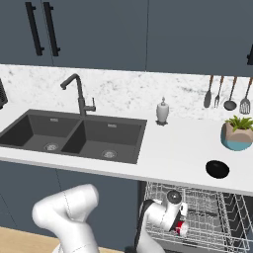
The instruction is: Pick up the cup and bowl from the counter, place them in the dishwasher, and close the dishwasher door.
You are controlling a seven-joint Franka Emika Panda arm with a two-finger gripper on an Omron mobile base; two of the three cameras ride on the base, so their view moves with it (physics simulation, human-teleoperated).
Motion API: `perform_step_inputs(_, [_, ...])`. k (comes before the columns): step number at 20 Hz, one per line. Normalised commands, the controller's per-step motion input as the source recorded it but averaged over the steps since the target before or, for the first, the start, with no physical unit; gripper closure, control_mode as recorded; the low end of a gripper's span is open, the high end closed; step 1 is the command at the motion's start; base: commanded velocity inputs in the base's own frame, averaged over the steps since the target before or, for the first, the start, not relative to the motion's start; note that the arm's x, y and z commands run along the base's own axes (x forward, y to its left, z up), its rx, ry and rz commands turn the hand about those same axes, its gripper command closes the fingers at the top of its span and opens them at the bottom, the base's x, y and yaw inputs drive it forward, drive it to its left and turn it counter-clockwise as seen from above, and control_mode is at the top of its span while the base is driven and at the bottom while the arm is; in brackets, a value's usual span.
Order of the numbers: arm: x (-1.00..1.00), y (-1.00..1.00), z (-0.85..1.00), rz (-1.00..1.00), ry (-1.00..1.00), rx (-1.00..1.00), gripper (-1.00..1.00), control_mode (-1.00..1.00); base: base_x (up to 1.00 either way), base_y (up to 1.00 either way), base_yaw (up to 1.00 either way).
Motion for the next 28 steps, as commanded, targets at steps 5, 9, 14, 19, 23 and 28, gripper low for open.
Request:
perform_step_inputs(5, [0.00,-0.43,0.00,0.00,0.11,0.00,-1.00,-1.00,0.00,0.00,0.00])
perform_step_inputs(9, [0.00,-0.53,0.26,0.00,0.14,0.00,-1.00,-1.00,0.00,0.00,0.00])
perform_step_inputs(14, [-0.01,-0.55,0.76,-0.01,0.06,0.00,-1.00,-1.00,0.00,0.00,0.00])
perform_step_inputs(19, [-0.03,-0.54,1.00,0.00,0.00,0.00,-1.00,-1.00,0.00,0.00,0.00])
perform_step_inputs(23, [0.00,-0.53,1.00,0.00,0.00,-0.09,-1.00,-1.00,0.00,0.00,0.00])
perform_step_inputs(28, [0.11,-0.55,0.86,0.00,0.00,-0.33,-1.00,-1.00,0.00,0.00,0.00])
